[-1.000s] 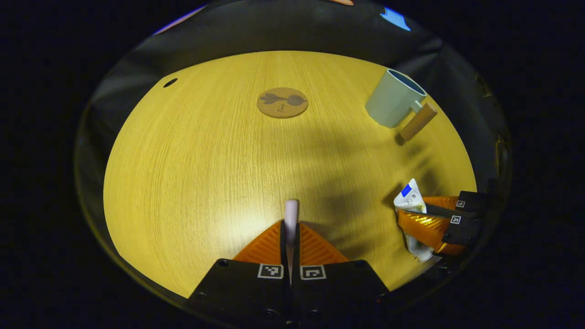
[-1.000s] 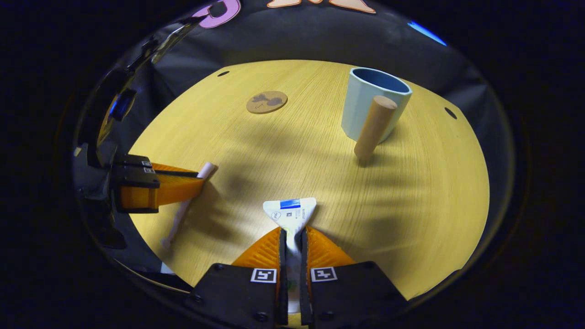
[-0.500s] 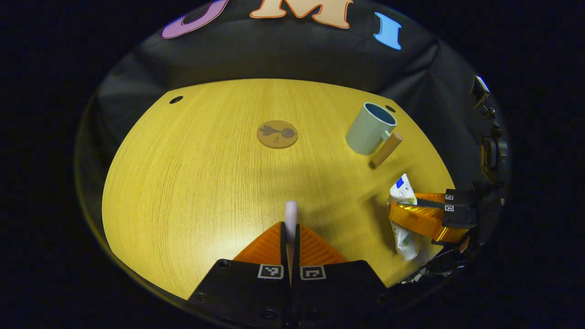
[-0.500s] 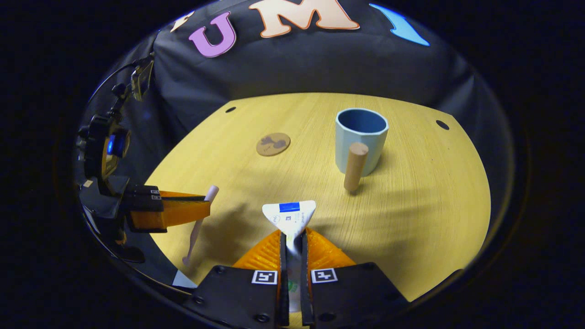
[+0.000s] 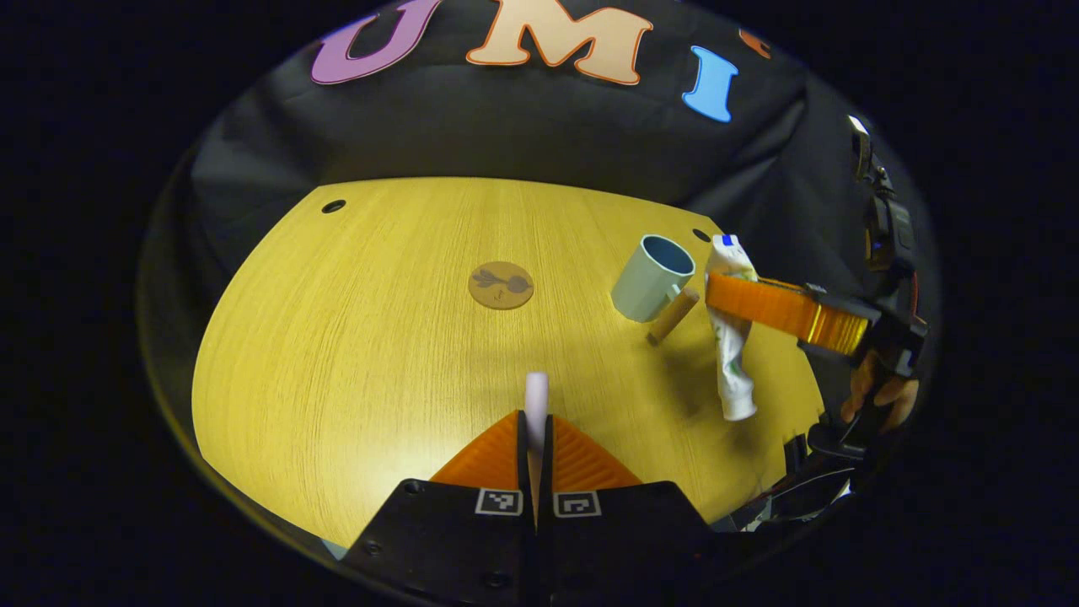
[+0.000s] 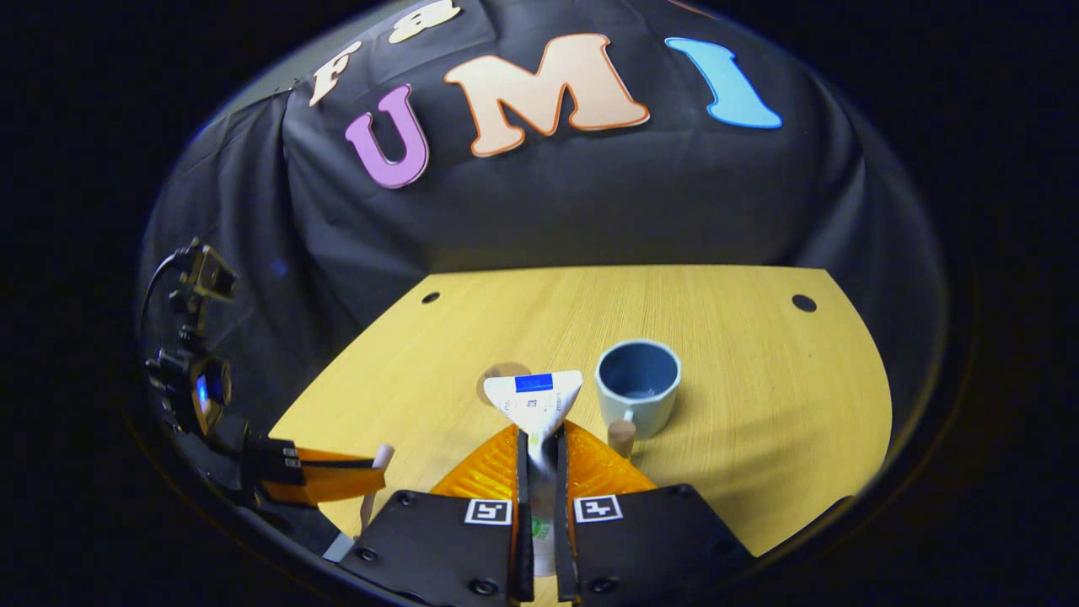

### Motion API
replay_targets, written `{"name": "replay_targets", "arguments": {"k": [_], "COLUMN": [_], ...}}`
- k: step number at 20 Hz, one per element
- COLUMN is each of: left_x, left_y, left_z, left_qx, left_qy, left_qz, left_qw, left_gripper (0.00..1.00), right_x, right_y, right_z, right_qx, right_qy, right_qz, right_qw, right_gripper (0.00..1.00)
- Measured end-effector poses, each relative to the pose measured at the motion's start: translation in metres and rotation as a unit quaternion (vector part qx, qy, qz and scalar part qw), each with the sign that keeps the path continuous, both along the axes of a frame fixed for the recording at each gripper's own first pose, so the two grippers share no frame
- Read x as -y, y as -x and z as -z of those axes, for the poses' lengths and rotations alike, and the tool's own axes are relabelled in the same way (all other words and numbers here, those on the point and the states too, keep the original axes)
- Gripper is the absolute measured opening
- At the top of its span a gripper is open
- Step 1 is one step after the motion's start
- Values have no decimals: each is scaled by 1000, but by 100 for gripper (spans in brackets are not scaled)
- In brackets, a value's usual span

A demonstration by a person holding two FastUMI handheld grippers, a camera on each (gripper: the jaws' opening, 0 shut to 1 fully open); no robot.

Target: Put the toothbrush and toothpaste on the desktop into the cup, then pick up the cup and place it on the coaster on the desktop.

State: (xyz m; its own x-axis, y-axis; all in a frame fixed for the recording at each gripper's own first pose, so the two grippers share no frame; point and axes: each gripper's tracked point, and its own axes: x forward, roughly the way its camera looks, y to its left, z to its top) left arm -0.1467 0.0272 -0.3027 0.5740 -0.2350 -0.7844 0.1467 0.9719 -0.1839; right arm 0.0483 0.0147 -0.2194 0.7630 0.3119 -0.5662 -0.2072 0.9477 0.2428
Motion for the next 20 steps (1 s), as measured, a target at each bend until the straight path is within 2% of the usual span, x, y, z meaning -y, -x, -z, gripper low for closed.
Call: {"name": "replay_targets", "arguments": {"k": [6, 10, 14, 20], "left_x": [1, -4, -5, 2], "left_y": [-2, 1, 4, 2], "left_z": [-21, -30, -39, -46], "left_qx": [13, 23, 29, 32], "left_qy": [0, -9, -15, -15], "left_qz": [-29, -48, -65, -72], "left_qw": [1000, 999, 997, 997], "left_gripper": [0, 0, 0, 0], "right_x": [23, 36, 44, 48], "right_y": [-76, -119, -140, -152], "right_z": [-25, -23, -9, -19], "right_qx": [66, 99, 112, 139], "right_qy": [-36, -45, -37, -44], "right_qz": [37, 63, 73, 79], "right_qw": [997, 992, 990, 986], "right_gripper": [12, 12, 12, 12]}}
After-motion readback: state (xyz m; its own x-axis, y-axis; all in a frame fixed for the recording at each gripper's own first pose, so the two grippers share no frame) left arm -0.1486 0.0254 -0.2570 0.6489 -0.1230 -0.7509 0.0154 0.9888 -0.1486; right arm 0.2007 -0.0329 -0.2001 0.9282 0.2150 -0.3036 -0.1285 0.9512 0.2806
